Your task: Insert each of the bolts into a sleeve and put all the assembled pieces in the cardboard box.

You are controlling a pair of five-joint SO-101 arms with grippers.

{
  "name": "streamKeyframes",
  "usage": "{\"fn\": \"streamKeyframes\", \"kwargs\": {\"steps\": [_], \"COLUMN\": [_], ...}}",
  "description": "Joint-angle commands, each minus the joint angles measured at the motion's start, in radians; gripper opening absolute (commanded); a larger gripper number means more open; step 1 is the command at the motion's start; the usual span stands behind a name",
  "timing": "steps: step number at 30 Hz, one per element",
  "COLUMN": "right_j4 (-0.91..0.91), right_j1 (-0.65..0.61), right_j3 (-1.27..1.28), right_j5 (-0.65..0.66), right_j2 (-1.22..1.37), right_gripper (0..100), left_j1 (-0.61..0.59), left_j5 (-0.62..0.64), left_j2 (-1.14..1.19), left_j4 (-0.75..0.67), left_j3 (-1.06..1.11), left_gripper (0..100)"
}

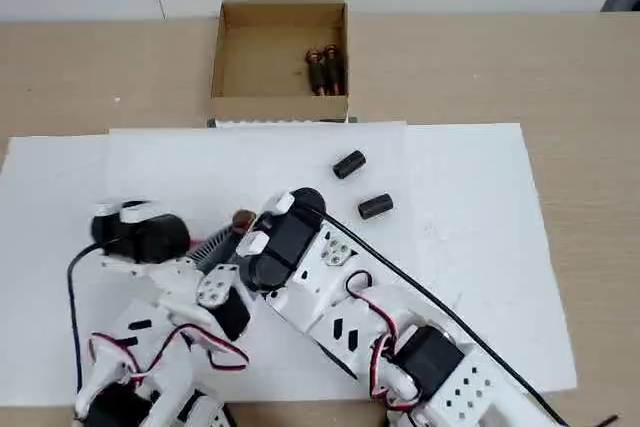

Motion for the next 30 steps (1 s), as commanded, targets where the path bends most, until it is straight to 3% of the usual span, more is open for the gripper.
{"fn": "streamKeyframes", "kwargs": {"steps": [1, 10, 18, 30], "right_j4": [-0.028, -0.028, -0.028, -0.028], "right_j1": [-0.007, -0.007, -0.004, -0.002], "right_j3": [-0.015, -0.014, -0.011, -0.009], "right_j5": [0.014, 0.011, 0.009, 0.009], "right_j2": [-0.01, -0.01, -0.01, -0.01], "right_gripper": [0.4, 0.4, 0.4, 0.4], "left_j1": [0.018, 0.012, 0.011, -0.049], "left_j5": [-0.034, -0.075, -0.075, -0.141], "left_j2": [-0.012, -0.012, -0.012, -0.012], "left_j4": [0.014, 0.012, 0.014, 0.018], "left_j3": [0.012, 0.012, 0.012, -0.016], "left_gripper": [1, 1, 22, 22]}}
